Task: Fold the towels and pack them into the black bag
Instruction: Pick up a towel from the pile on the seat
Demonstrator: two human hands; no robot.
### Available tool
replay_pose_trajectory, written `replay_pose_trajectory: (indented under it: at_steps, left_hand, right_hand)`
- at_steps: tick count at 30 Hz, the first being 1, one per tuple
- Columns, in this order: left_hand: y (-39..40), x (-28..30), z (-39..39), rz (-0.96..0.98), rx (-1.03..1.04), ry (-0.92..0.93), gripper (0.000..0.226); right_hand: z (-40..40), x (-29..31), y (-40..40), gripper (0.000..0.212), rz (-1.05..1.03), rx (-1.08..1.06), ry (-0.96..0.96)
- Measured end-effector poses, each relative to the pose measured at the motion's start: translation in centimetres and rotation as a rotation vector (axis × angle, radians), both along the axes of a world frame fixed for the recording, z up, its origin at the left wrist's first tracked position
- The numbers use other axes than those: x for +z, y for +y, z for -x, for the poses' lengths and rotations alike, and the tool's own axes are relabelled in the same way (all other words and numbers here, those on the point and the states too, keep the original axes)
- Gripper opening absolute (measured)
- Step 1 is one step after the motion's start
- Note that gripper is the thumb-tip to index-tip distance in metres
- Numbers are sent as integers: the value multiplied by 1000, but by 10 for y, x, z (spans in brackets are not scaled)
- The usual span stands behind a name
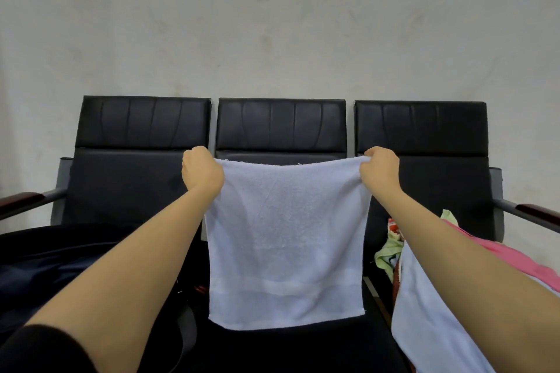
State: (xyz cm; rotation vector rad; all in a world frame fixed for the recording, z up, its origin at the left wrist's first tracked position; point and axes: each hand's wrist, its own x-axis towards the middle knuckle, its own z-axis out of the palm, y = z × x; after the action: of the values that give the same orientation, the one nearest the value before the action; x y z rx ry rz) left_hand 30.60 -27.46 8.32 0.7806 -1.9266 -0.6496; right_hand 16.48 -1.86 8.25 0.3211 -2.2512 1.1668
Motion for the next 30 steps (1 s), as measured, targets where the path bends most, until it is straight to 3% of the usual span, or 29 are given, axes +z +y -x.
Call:
replay_pose_trajectory:
  at_steps: [4, 7, 11, 14, 20, 23, 25, 28, 30]
  left_hand:
    - [-5, -4, 4, 127, 34, -122, 35]
    - [-4, -7, 4, 234, 105, -258, 7]
    - [-5, -13, 4, 389, 121, -470, 23]
    - [-5, -23, 9, 383, 81, -508, 29]
    - [-5, -52, 33, 255, 28, -476, 42]
    - [-7, -65, 51, 131, -15, -456, 32]
    - [-11, -70, 65, -56, -70, -363, 27]
    - [-18, -72, 90, -442, -198, -67, 31]
    - [-19, -67, 102, -606, -248, 93, 30]
  right_hand:
    - [-3, -2, 3, 8, -230, -176, 160]
    - [-5, -8, 6, 15, -343, -290, 259]
    - [-9, -17, 13, 25, -321, -145, 149]
    - [-8, -25, 18, 31, -378, -161, 113]
    - [14, -52, 10, 20, -338, -177, -127]
    - [33, -66, -1, 21, -203, -74, -240]
    - [43, -71, -9, 23, -24, 23, -278]
    - [58, -72, -25, 25, 297, 165, -323]
    - [70, -68, -35, 26, 400, 216, -304]
